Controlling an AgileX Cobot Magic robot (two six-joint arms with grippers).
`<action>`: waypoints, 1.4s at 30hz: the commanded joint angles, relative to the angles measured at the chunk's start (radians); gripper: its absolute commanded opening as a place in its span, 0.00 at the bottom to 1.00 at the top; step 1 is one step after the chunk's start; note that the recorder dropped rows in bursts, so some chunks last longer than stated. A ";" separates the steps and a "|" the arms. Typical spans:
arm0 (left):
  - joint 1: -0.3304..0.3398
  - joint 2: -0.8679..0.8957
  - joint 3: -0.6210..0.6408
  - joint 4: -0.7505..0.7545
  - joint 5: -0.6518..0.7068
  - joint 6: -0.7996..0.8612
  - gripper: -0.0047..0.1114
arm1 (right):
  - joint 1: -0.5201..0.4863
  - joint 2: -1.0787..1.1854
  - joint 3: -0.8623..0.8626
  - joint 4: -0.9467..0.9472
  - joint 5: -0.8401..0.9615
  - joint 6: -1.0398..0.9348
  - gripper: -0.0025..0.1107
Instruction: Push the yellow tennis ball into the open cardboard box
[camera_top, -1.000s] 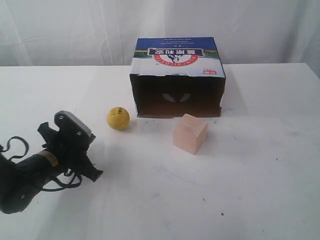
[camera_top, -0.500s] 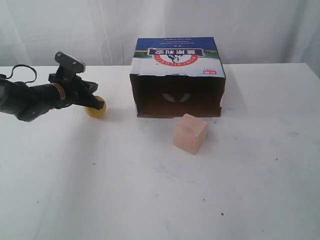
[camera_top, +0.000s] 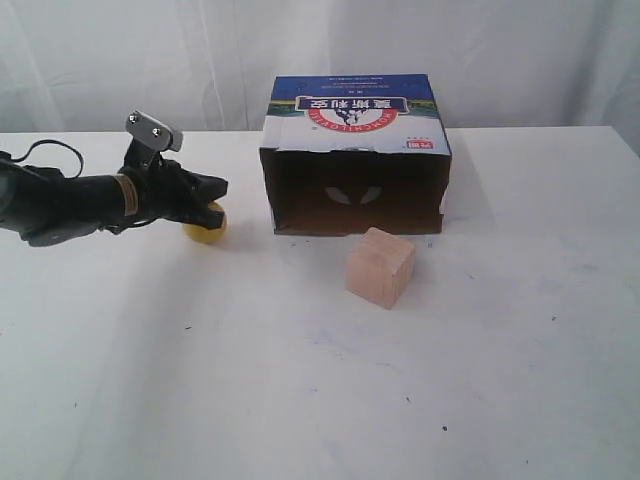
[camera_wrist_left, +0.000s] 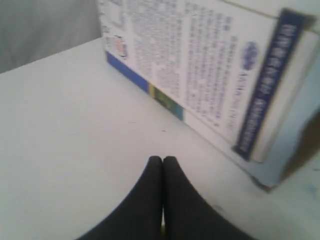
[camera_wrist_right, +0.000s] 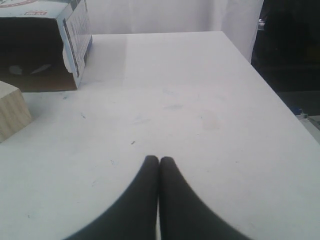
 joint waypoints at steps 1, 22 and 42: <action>0.000 -0.036 0.058 0.144 -0.136 -0.119 0.04 | -0.007 -0.005 0.002 0.000 -0.007 0.002 0.02; 0.003 -0.100 0.228 -0.017 -0.021 0.115 0.04 | -0.007 -0.005 0.002 0.000 -0.007 0.002 0.02; -0.123 -0.100 0.262 -0.087 -0.166 0.117 0.04 | -0.007 -0.005 0.002 0.000 -0.007 0.002 0.02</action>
